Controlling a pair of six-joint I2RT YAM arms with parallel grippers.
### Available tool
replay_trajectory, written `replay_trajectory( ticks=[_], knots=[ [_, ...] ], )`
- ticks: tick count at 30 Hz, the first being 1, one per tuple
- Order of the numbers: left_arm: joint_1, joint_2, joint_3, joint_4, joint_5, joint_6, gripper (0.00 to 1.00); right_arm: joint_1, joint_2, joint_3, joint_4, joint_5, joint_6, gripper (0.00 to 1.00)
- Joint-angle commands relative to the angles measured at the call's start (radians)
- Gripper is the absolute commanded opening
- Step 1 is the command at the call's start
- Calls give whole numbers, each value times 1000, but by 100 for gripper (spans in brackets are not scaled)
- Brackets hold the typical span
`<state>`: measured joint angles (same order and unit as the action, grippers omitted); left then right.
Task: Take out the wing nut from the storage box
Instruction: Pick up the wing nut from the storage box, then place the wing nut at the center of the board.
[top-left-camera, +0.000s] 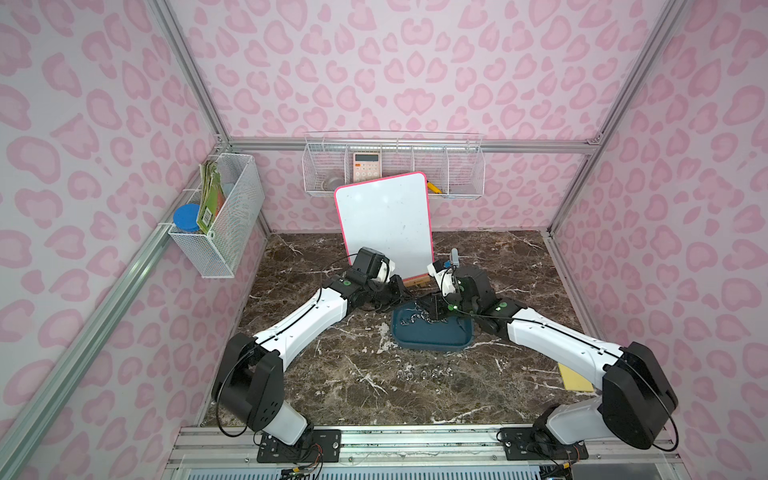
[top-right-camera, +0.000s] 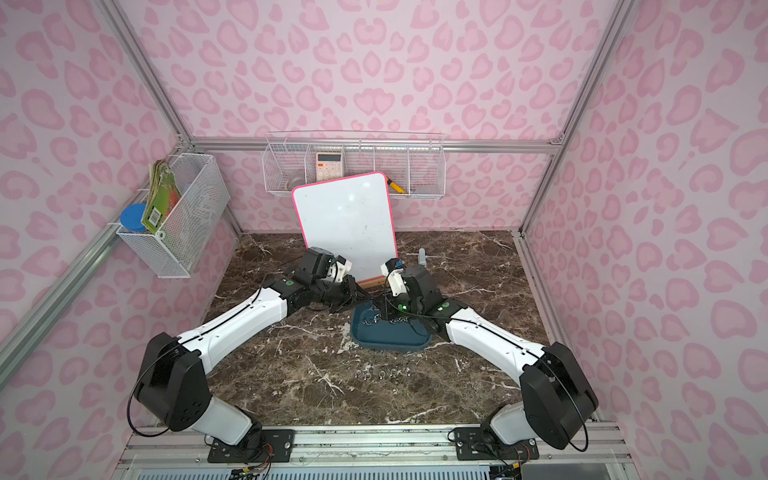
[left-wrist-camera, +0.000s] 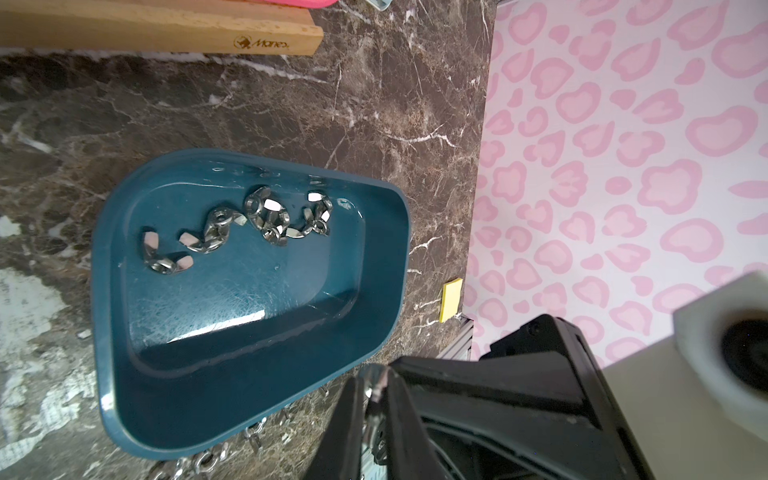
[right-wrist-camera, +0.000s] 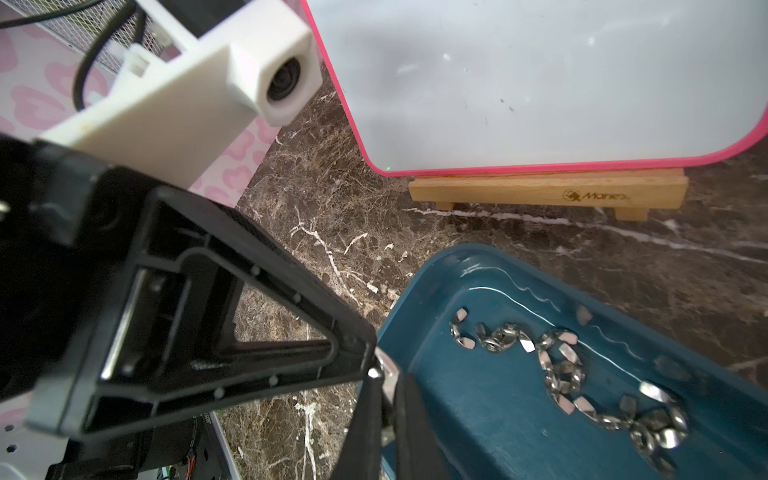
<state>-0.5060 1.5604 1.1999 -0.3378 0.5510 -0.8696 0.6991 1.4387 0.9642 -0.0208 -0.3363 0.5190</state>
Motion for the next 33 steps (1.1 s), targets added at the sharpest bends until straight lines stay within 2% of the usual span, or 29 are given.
replay_trajectory(
  ticks=[1,6,8,11,14,17,19,33],
  knots=[
    [1,7,10,16,20,-5,16,1,-4,-1,54,-26,3,8],
    [0,8,12,17,21,-5,12,0,-9,-10,68,-32,9,9],
    [1,9,12,20,24,-5,4,1,-8,-10,71,-35,11,8],
    [0,8,13,15,21,-5,0,0,-8,-11,71,-34,11,10],
    [1,2,18,-16,0,5,0,-1,-9,-13,67,-22,12,23],
    [2,-4,35,-90,-41,34,0,-9,-12,-20,53,1,12,45],
    [2,-11,43,-146,-73,54,0,-17,-17,-29,48,8,12,53],
    [-20,-130,-84,-484,-294,163,0,-29,-39,-113,38,74,-11,90]
  ],
)
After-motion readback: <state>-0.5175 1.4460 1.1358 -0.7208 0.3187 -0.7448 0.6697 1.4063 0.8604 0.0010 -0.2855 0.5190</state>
